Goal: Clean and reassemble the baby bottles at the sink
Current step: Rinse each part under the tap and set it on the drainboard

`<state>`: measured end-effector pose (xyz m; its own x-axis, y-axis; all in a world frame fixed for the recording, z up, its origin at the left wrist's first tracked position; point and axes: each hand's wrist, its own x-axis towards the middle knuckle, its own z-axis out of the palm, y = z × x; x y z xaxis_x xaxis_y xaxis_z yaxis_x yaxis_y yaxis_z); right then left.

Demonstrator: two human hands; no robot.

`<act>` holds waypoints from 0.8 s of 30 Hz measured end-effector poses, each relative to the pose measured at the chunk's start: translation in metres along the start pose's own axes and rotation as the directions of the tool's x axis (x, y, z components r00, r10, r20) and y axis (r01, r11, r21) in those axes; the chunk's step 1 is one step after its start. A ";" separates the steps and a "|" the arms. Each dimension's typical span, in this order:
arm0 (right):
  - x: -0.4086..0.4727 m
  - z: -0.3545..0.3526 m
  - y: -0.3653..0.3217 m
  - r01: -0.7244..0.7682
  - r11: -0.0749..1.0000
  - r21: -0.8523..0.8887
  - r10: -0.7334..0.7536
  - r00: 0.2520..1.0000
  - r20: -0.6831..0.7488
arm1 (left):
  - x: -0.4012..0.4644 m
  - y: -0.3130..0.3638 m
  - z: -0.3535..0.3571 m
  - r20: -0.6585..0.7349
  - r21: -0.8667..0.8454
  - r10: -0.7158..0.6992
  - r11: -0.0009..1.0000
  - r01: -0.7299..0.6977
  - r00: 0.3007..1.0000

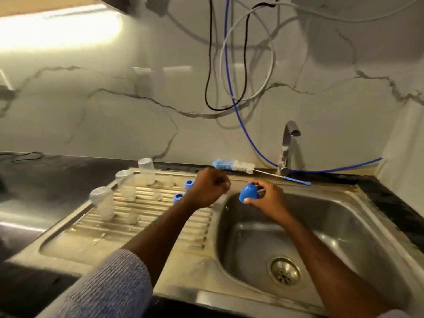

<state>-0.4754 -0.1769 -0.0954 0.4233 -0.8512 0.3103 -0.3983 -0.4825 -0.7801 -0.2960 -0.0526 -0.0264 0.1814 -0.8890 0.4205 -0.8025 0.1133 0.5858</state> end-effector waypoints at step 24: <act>-0.047 0.114 -0.104 0.058 0.989 -0.138 -0.009 0.943 0.333 | -0.108 -0.104 -0.122 -0.010 0.058 -0.339 0.939 0.339 0.941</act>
<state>-0.3614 -0.0634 -0.0909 0.6735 -0.7296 0.1189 -0.4816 -0.5551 -0.6782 -0.1627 0.0858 -0.0480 0.4483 -0.8702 0.2043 -0.7253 -0.2205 0.6522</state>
